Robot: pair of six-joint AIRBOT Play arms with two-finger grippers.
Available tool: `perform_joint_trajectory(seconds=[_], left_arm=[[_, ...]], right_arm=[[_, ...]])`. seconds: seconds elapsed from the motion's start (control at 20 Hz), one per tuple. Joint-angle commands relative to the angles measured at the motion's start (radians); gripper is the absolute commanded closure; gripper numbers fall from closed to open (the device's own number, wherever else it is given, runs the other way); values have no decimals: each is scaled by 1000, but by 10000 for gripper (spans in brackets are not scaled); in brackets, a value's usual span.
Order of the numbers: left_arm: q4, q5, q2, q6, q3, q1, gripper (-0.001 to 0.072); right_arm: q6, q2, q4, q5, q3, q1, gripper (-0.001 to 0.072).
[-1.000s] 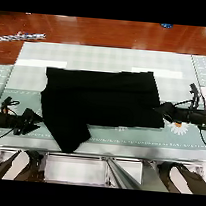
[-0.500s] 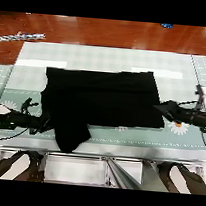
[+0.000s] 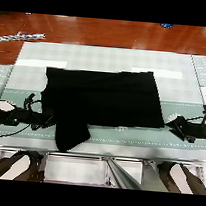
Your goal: Fold the shirts.
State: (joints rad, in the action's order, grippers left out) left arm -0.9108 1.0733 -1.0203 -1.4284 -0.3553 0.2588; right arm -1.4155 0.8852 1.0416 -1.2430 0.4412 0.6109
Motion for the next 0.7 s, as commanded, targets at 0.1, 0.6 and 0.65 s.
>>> perform_joint_trajectory(seconds=[0.1,0.6,0.65], left_arm=[[6,19,0,2,-3,-3,688],[6,21,2,3,-12,-2,688],[6,30,4,4,-31,-2,689]], right_arm=[[21,145,-43,85,5,-29,308],[129,395,-228,178,189,-274,687],[134,389,-220,142,235,-278,687]])
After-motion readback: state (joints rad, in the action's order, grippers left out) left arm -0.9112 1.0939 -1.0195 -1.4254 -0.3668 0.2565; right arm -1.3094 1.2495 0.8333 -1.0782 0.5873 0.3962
